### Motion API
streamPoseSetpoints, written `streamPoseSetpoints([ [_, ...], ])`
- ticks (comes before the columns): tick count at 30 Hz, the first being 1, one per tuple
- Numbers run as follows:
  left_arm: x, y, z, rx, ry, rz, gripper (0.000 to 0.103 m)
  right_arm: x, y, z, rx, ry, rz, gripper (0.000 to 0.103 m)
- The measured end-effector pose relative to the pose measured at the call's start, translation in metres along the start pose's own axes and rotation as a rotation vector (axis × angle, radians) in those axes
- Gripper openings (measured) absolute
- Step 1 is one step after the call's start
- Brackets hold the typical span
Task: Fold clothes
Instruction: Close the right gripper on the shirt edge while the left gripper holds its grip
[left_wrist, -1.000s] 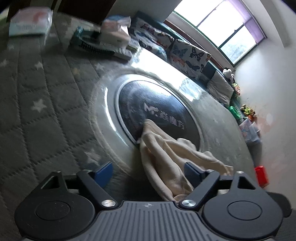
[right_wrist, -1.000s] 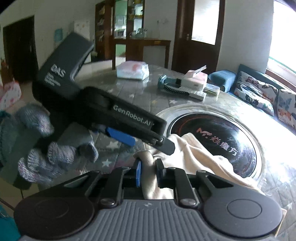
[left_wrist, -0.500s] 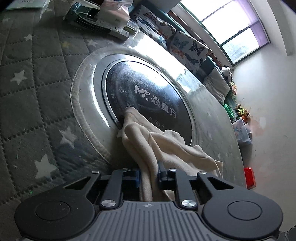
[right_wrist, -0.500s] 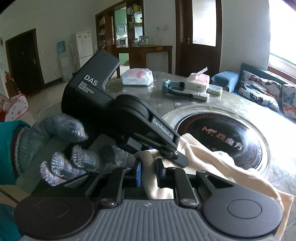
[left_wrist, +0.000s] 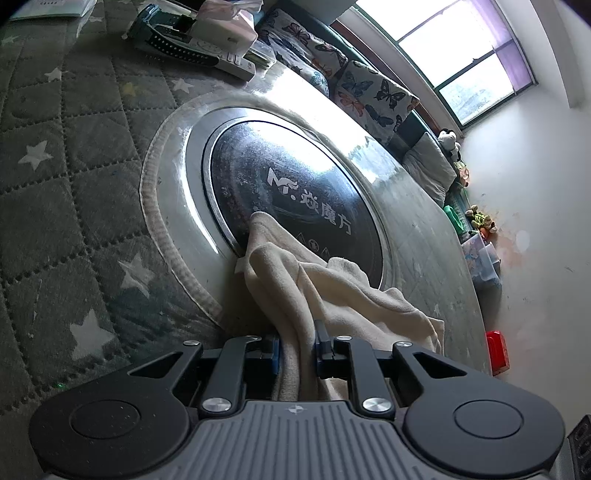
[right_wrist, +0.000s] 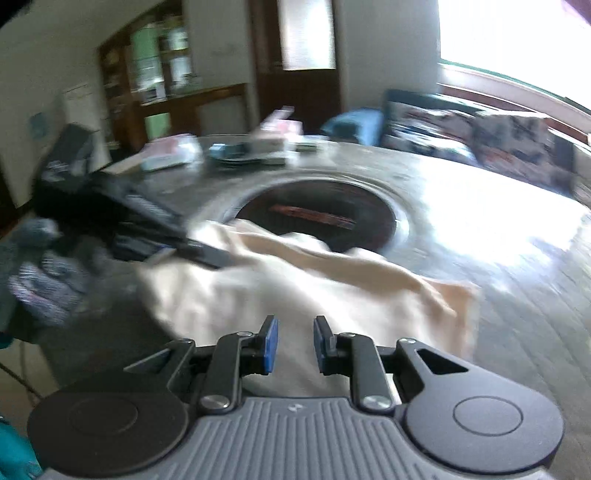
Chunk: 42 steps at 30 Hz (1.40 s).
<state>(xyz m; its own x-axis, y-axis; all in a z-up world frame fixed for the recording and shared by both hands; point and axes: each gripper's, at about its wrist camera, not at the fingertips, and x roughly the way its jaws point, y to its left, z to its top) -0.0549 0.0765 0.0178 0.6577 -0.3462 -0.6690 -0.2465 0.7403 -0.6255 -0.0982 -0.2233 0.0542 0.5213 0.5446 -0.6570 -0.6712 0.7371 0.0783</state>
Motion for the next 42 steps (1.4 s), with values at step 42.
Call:
streamPoseSetpoints([
  [42,0.0,-0.004,-0.004,0.038,-0.013,0.009,0.02,0.032,-0.106,-0.01,0.361,-0.051,-0.09,0.016],
])
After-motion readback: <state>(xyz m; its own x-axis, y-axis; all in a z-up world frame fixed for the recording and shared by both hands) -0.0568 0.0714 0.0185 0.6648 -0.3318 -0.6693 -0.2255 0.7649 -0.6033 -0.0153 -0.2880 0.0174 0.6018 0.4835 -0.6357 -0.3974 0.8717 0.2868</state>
